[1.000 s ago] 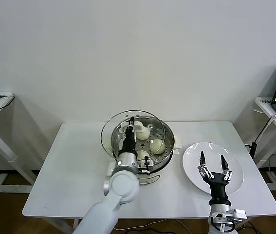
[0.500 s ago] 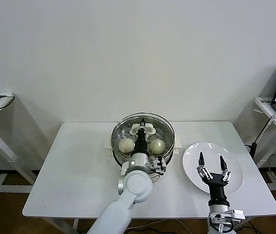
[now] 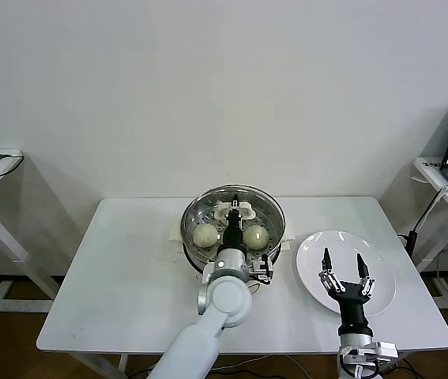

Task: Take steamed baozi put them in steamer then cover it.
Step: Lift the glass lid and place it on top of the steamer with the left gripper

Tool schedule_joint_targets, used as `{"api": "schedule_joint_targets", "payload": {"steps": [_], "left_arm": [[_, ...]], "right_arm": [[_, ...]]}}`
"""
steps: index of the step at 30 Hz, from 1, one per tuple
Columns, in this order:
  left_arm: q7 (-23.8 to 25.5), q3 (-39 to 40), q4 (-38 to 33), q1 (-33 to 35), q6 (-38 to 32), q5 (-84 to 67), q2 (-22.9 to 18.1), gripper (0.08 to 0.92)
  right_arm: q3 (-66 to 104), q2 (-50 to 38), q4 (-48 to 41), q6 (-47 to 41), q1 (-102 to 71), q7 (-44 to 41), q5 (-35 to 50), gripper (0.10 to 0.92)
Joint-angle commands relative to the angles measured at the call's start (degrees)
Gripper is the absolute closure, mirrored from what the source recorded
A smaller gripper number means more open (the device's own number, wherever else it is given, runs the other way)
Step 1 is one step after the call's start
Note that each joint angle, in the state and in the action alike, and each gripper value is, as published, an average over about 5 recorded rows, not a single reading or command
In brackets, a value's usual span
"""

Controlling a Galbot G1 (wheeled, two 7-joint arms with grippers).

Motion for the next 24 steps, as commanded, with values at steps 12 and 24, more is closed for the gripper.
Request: {"api": "schedule_joint_targets", "payload": {"steps": [12, 24], "left_arm": [[-1.2, 0.0, 1.3, 0.4, -0.9, 1.0, -0.4, 0.811], [-1.6, -0.5, 1.3, 1.0, -1.3, 1.4, -0.4, 0.811]], "right_arm": [[-0.2, -0.1, 0.1, 0.0, 0.2, -0.1, -0.2, 0.203], [-0.5, -0.1, 0.0, 0.1, 0.4, -0.2, -0.6, 0.203]]}}
